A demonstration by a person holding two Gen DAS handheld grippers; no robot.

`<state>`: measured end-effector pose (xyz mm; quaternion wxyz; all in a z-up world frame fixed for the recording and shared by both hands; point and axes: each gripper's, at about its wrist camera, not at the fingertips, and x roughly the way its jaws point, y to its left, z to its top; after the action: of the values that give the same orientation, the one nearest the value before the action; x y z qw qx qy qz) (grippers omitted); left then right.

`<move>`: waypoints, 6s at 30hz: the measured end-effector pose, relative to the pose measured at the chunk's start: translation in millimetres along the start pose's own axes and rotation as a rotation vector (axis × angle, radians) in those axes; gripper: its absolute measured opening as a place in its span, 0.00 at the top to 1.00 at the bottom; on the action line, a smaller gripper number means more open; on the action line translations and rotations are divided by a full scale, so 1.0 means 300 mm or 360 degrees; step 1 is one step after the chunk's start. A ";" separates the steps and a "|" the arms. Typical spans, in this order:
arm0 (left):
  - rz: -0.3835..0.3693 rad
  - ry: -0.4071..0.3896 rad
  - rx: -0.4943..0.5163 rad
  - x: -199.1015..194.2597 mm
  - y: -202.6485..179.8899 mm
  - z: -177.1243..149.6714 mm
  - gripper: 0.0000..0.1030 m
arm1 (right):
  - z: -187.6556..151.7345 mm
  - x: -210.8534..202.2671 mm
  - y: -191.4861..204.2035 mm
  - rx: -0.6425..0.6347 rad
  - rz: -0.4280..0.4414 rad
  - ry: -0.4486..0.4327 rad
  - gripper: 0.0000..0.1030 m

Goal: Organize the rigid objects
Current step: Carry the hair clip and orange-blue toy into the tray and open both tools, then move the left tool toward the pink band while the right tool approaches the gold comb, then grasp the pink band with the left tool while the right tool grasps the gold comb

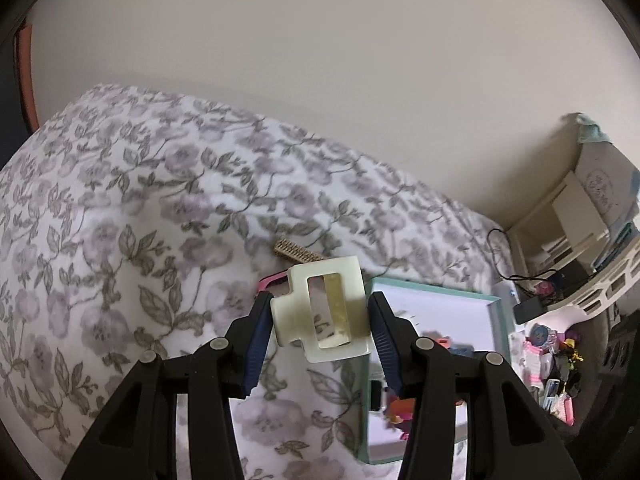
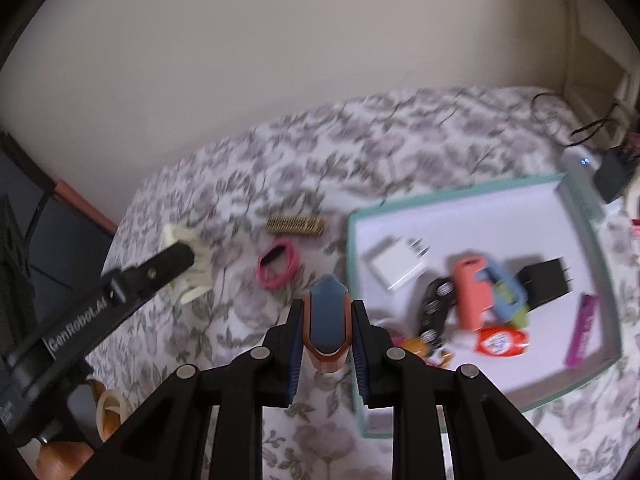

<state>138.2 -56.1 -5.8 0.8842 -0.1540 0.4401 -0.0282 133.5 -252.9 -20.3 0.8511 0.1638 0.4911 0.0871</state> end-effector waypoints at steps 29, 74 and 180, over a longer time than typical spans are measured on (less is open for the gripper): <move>-0.0190 0.0419 0.0379 0.255 -0.421 -0.240 0.51 | 0.011 -0.083 -0.490 0.0347 -0.0574 -0.0019 0.77; 0.0013 0.0335 0.0199 0.257 -0.291 -0.152 0.29 | 0.000 0.005 -0.475 0.0311 -0.0610 0.0065 0.22; 0.0380 0.0447 -0.0109 0.517 0.276 0.089 0.42 | 0.250 0.518 0.117 -0.0184 -0.0167 0.0034 0.00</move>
<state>246.9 0.5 -134.7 0.8054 -0.1251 0.5751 0.0706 276.9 -186.8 -98.2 0.8573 0.0875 0.5021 0.0722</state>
